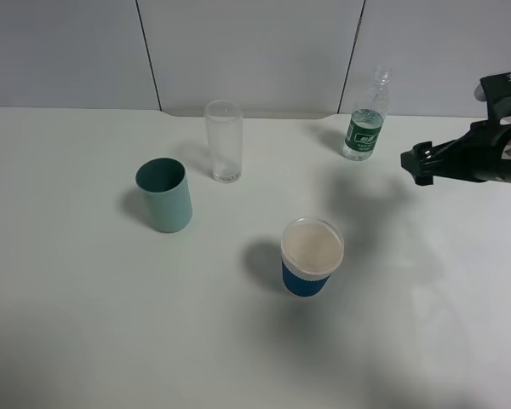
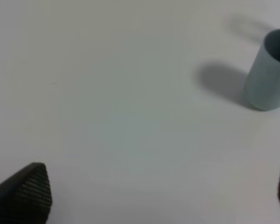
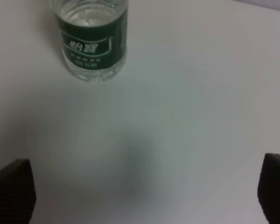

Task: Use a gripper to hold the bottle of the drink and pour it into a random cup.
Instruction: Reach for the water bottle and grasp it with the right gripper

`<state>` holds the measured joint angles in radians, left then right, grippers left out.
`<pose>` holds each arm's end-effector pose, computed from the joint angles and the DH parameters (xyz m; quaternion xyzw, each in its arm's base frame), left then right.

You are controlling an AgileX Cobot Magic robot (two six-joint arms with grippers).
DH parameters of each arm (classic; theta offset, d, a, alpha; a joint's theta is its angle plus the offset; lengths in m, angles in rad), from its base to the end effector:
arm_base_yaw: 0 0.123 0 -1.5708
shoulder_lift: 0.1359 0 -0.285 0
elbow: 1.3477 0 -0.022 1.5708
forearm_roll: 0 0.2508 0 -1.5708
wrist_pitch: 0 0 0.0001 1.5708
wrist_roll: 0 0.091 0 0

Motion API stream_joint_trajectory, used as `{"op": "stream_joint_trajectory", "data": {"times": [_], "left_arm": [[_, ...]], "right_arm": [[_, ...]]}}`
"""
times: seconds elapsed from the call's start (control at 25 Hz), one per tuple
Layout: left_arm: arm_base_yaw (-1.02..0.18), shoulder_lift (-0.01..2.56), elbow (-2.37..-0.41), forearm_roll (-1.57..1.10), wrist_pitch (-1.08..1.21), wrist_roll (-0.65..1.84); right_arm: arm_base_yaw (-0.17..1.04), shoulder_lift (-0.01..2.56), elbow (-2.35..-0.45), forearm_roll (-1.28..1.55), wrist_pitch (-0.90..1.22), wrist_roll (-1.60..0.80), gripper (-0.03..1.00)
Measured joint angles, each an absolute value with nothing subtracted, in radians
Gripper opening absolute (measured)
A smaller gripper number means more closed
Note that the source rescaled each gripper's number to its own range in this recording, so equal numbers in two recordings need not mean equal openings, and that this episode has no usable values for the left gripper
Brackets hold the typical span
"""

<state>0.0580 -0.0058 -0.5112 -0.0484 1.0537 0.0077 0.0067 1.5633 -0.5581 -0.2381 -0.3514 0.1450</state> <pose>-0.0066 -0.0042 0.2810 -0.0202 0.8464 -0.0067 0.5321 0.2823 0.0093 0.1703 -0.0570 0.8764 0.0184 0.4778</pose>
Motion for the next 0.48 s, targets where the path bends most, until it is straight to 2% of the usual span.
{"op": "stream_joint_trajectory", "data": {"times": [0.48], "left_arm": [[0.058, -0.006, -0.511, -0.048, 1.054, 0.007]], "right_arm": [[-0.017, 1.839, -0.560, -0.149, -0.743, 0.042, 1.00]]}}
